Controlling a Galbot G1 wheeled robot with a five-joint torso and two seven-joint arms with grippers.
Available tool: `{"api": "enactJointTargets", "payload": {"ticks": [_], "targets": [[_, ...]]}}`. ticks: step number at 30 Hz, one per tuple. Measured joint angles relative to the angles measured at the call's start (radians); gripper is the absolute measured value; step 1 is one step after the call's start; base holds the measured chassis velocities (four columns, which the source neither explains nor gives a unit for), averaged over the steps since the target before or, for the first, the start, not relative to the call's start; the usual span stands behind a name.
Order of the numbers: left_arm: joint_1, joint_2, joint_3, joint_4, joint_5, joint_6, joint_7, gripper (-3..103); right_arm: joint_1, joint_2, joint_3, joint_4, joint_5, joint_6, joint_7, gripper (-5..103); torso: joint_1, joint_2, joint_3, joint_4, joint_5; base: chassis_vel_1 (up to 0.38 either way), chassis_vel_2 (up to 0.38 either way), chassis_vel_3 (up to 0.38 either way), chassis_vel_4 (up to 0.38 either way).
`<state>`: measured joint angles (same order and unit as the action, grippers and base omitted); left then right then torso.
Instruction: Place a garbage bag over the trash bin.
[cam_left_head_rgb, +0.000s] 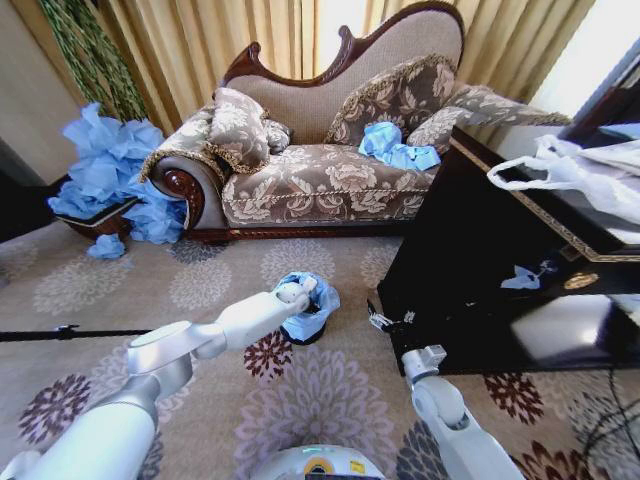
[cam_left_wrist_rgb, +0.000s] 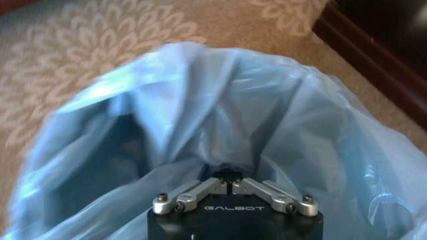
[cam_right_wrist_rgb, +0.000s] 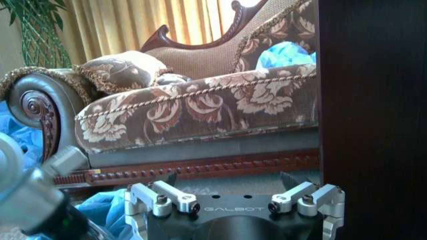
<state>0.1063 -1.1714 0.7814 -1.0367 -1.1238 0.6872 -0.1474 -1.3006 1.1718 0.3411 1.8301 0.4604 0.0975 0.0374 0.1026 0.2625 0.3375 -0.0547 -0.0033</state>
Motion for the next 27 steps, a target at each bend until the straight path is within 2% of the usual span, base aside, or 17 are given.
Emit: {"api": "enactJointTargets", "payload": {"ticks": [1,3,6,8,10,13,18,21,23,25,27], "targets": [[0.000,0.000,0.000,0.000,0.000,0.000,0.000,0,0.000,0.000,0.000,0.000,0.000,0.000,0.000,100,0.000,0.000,0.000,0.0000,0.0000,0.000,0.000,0.000,0.000],[-0.008,0.029,-0.016,-0.024,-0.053,0.009,-0.003,0,0.009,-0.001,-0.003,-0.002,0.007,-0.005,0.001,100,0.000,0.000,0.000,0.0000,-0.0001,0.000,0.000,0.000,0.000],[-0.008,0.012,-0.029,0.021,-0.039,-0.004,-0.006,0,0.020,-0.001,-0.010,-0.005,0.013,-0.009,0.003,100,0.000,0.000,0.000,-0.0001,0.0000,0.000,0.000,0.000,0.000],[-0.001,-0.022,-0.034,0.079,-0.010,-0.022,-0.004,0,0.023,-0.001,-0.013,-0.007,0.016,-0.011,0.004,100,0.000,0.000,0.000,-0.0004,-0.0001,0.000,0.000,0.000,0.000],[0.017,-0.087,-0.044,0.177,0.053,-0.058,0.013,0,0.020,-0.004,-0.017,-0.012,0.017,-0.011,0.004,100,0.000,0.000,0.000,-0.0011,-0.0003,0.000,0.000,0.000,0.000],[0.031,-0.120,-0.052,0.215,0.076,-0.072,0.023,0,0.015,-0.006,-0.021,-0.015,0.018,-0.011,0.004,100,0.000,0.000,0.000,-0.0011,-0.0001,0.000,0.000,0.000,0.000],[0.025,-0.096,0.007,0.149,0.070,-0.007,0.034,0,0.016,-0.016,-0.021,-0.026,0.026,-0.009,0.002,100,0.000,0.000,0.000,-0.0001,0.0000,0.000,0.000,0.000,0.000],[0.007,-0.102,0.008,0.158,0.066,-0.008,0.039,0,0.023,-0.016,-0.020,-0.032,0.028,-0.009,0.002,100,0.000,0.000,0.000,0.0004,0.0001,0.000,0.000,0.000,0.000],[-0.007,-0.158,-0.039,0.246,0.079,-0.052,0.039,0,0.027,-0.015,-0.020,-0.034,0.031,-0.010,0.003,100,0.000,0.000,0.000,-0.0006,-0.0002,0.000,0.000,0.000,0.000],[-0.010,-0.185,-0.062,0.291,0.101,-0.074,0.039,0,0.027,-0.014,-0.021,-0.034,0.032,-0.010,0.003,100,0.000,0.000,0.000,-0.0015,-0.0002,0.000,0.000,0.000,0.000],[-0.010,-0.182,-0.062,0.298,0.133,-0.076,0.045,0,0.025,-0.013,-0.025,-0.035,0.032,-0.011,0.003,100,0.000,0.000,0.000,-0.0017,-0.0001,0.000,0.000,0.000,0.000]]}}
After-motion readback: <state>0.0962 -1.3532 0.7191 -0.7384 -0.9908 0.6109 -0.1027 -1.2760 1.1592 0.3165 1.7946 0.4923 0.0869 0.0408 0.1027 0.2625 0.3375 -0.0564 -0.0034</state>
